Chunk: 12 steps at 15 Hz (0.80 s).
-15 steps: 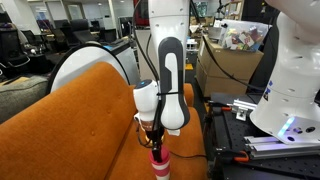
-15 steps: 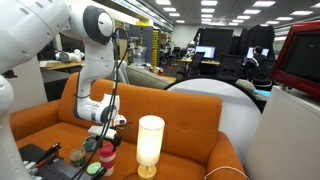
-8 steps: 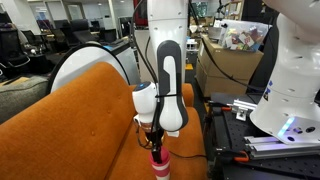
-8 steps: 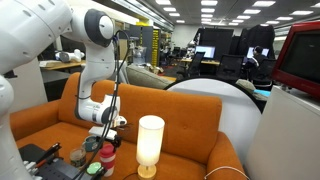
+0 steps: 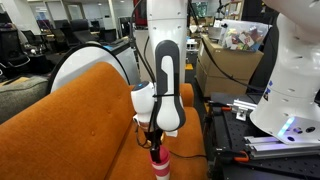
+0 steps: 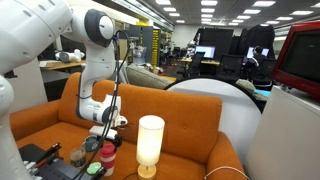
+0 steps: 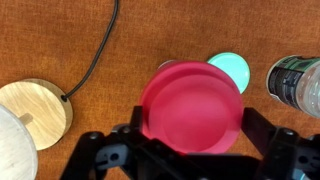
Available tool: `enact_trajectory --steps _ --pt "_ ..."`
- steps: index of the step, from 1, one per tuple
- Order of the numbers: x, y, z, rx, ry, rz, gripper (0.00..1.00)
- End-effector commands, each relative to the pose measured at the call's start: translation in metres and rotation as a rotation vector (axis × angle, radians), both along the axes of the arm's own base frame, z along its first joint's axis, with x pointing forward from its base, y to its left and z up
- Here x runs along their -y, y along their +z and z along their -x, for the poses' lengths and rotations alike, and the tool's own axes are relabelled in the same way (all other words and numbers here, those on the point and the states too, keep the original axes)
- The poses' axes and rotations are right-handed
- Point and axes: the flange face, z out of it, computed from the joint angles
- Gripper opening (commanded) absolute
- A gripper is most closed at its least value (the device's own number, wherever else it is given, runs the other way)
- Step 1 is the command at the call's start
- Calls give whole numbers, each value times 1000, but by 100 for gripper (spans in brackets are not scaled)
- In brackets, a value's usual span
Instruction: Put the pink lid on top of the white cup
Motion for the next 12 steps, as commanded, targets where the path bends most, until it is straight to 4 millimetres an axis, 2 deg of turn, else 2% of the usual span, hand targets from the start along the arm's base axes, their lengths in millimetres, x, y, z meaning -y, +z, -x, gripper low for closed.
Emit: enact_trajectory --steps 1,4,10,11,12 --pt "-2 9 -3 -9 -4 -19 100" --pt "-6 20 -5 20 4 -17 100" --pt "-14 63 -6 113 23 -9 100" --pt "-14 48 -15 89 24 -13 100" --pt "-16 54 -13 95 28 -13 100"
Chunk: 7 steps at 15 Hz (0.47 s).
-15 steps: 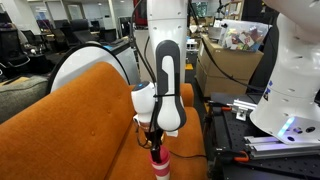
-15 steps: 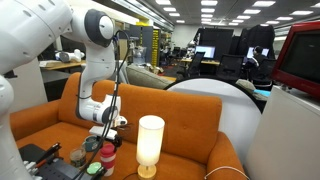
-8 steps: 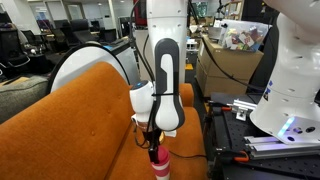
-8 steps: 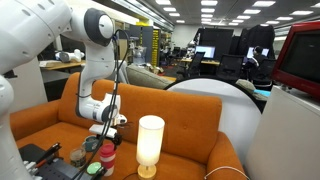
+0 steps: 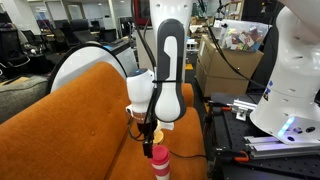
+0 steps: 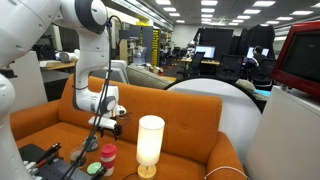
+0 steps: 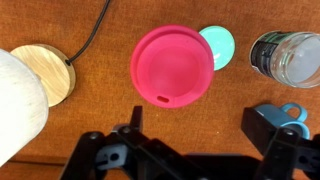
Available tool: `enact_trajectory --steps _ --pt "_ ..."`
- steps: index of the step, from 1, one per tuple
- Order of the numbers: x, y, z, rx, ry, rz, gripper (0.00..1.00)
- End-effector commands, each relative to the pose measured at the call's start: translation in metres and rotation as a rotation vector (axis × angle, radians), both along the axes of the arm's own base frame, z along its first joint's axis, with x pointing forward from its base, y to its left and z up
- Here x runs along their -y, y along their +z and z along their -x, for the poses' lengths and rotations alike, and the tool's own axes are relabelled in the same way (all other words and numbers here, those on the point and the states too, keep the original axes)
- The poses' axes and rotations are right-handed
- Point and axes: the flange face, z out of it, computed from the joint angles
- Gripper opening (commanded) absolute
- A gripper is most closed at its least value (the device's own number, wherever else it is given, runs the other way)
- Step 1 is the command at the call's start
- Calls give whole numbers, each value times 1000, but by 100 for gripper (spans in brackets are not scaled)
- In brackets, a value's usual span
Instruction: Put the pink lid on top of the white cup
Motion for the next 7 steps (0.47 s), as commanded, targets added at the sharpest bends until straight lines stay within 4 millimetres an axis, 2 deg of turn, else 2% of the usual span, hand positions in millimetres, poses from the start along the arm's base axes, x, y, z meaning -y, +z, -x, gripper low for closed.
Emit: enact_trajectory --steps 1,7 --pt "-1 4 1 0 2 1 100" --pt "0 4 4 0 2 2 100"
